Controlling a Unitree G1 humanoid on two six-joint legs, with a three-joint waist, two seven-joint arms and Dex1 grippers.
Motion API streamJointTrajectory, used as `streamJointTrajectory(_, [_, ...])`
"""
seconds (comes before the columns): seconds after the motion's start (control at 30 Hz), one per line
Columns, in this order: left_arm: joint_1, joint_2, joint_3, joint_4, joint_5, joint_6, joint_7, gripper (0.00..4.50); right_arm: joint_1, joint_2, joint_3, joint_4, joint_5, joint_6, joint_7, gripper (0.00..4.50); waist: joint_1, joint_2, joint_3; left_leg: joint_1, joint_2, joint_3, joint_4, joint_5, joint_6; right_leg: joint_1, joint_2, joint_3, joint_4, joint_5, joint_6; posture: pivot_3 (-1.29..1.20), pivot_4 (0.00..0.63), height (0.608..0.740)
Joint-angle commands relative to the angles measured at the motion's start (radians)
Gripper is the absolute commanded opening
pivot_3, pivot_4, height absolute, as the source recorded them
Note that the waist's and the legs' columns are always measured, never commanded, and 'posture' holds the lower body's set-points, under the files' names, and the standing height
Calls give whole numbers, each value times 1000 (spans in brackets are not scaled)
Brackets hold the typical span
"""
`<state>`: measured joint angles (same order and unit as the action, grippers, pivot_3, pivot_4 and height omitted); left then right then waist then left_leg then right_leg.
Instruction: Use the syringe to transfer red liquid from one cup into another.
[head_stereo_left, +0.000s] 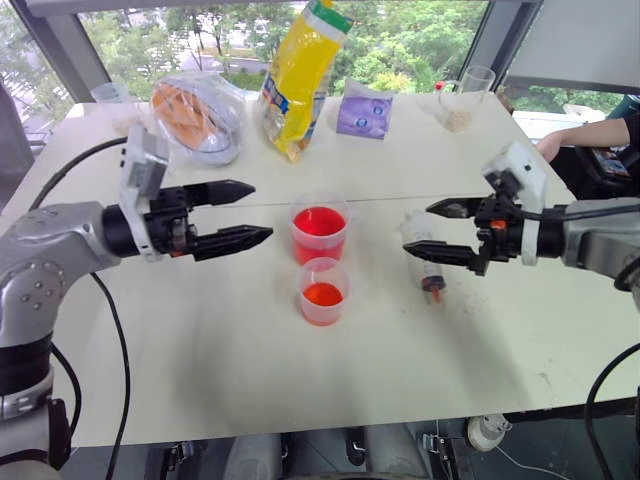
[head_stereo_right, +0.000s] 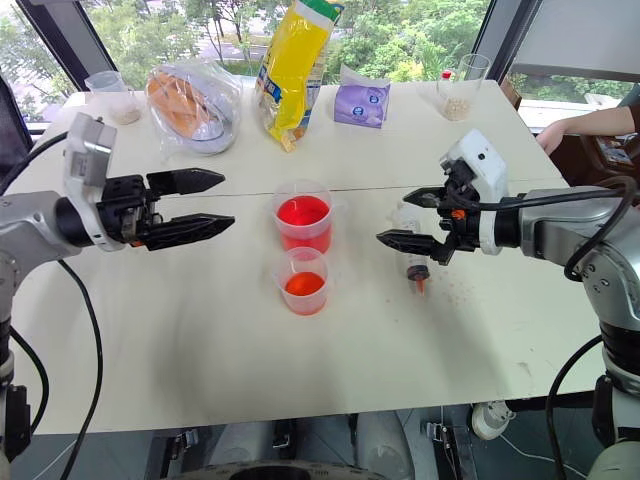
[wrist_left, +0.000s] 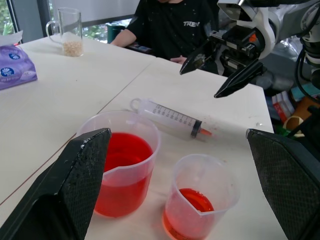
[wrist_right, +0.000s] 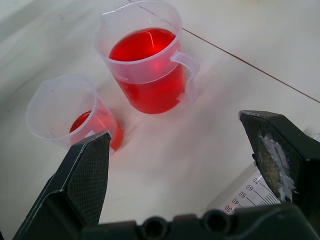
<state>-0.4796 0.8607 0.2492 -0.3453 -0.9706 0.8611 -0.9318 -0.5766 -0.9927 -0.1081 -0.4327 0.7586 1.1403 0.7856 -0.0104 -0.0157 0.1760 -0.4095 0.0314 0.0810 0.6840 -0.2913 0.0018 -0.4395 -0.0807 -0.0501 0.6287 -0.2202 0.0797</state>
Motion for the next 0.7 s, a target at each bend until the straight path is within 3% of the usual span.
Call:
streamJointTrajectory(0.03, [-2, 0, 7, -20, 8, -26, -4, 4500, -33, -8, 23, 17, -28, 12, -23, 4467, 0, 0, 0, 0, 0, 0, 0, 0, 0, 0, 0, 0, 0, 0, 0, 0, 150, 740])
streamJointTrajectory(0.27, [-16, -16, -30, -5, 41, -55, -14, 4500, -185, 20, 183, 221, -122, 214, -122, 4467, -1, 0, 0, 0, 0, 1, 0, 0, 0, 0, 0, 0, 0, 0, 0, 0, 150, 740])
streamJointTrajectory(0.53, [-18, -50, -64, -1, 80, -88, -20, 4500, -482, 209, 300, 698, -275, 399, -227, 4467, -4, 0, 0, 0, 0, 1, 0, 0, 0, -1, 1, 1, 1, 0, 0, 0, 150, 740])
streamJointTrajectory(0.7, [3, -63, -55, -15, 89, -97, -10, 4500, -574, 290, 359, 897, -336, 413, -231, 4467, -2, 0, 0, 0, 0, 2, 0, 0, 0, -1, 1, 1, 1, 0, 0, 0, 150, 740])
